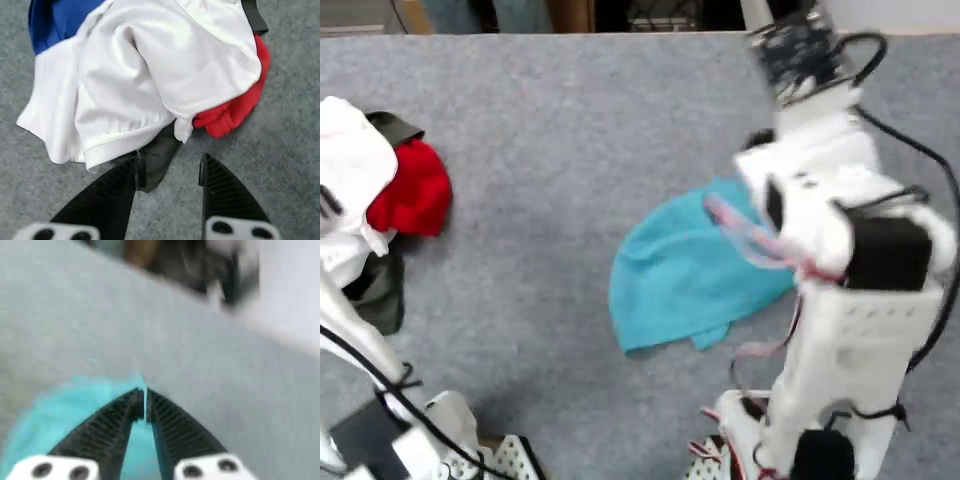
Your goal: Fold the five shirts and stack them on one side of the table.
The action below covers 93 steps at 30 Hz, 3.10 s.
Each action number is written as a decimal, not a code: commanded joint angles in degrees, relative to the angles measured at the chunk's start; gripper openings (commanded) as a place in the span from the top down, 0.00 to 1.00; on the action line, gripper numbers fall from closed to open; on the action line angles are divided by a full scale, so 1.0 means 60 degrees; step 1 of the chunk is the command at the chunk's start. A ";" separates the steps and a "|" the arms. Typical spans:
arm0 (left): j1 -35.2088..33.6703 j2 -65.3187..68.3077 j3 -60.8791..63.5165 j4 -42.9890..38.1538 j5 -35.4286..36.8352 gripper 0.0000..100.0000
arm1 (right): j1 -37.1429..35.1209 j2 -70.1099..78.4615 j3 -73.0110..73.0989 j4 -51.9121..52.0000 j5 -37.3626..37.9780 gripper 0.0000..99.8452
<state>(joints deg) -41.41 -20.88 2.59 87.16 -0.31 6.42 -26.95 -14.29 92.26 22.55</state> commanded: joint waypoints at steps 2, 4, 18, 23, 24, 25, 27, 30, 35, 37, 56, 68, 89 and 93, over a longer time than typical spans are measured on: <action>0.1267 -0.1084 0.2029 -0.0557 -0.0103 0.80 | 0.3736 0.0505 0.1223 -0.0322 0.0278 0.99; 0.1897 -0.1304 0.2718 -0.0601 -0.0103 0.80 | 0.4674 0.0799 0.2029 -0.0879 0.1055 0.99; 0.2908 -0.0996 0.3377 0.0117 -0.0088 0.80 | 0.1055 0.1956 0.5795 -0.3209 0.2696 0.80; 0.3055 -0.0996 0.3407 0.0147 -0.0103 0.80 | -0.0791 0.3377 0.6674 -0.5011 0.1788 0.80; 0.3158 -0.0996 0.3421 0.0147 -0.0117 0.80 | -0.0967 0.3773 0.6747 -0.5275 0.1773 0.80; 0.3275 -0.0982 0.3421 0.0147 -0.0132 0.80 | -0.1084 0.4168 0.6762 -0.5436 0.1773 0.80; 0.3626 -0.0982 0.3509 0.0161 -0.0293 0.80 | -0.1143 0.4857 0.6703 -0.5538 0.1788 0.81; 0.4154 -0.0996 0.3949 0.0147 -0.0308 0.80 | -0.0938 0.5692 0.6293 -0.5407 0.1832 0.95; 0.4491 -0.0996 0.4960 -0.0571 -0.0308 0.80 | -0.0718 0.5780 0.5136 -0.4044 0.1802 0.99; 0.3978 -0.1011 0.5121 -0.0894 -0.0234 0.80 | -0.0879 0.5560 0.4359 -0.3165 0.1788 0.99; 0.0242 -0.1070 0.4681 -0.1055 -0.1304 0.80 | -0.4923 0.5062 -0.5165 0.0190 -0.2271 0.99; 0.2190 -0.0996 0.4769 -0.0996 -0.1304 0.80 | -0.2081 0.8095 -0.3201 0.1465 -0.1890 0.99; 0.8842 -0.0967 0.5604 -0.3766 -0.0220 0.80 | 0.4733 0.5766 0.4813 0.1363 0.5656 0.99; 0.9136 -0.0864 0.5663 -0.5187 -0.0220 0.80 | 0.5245 0.5707 0.4769 0.0908 0.5832 0.99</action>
<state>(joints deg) 12.13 -26.42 36.70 61.67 -2.51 35.52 10.07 14.20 99.30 56.31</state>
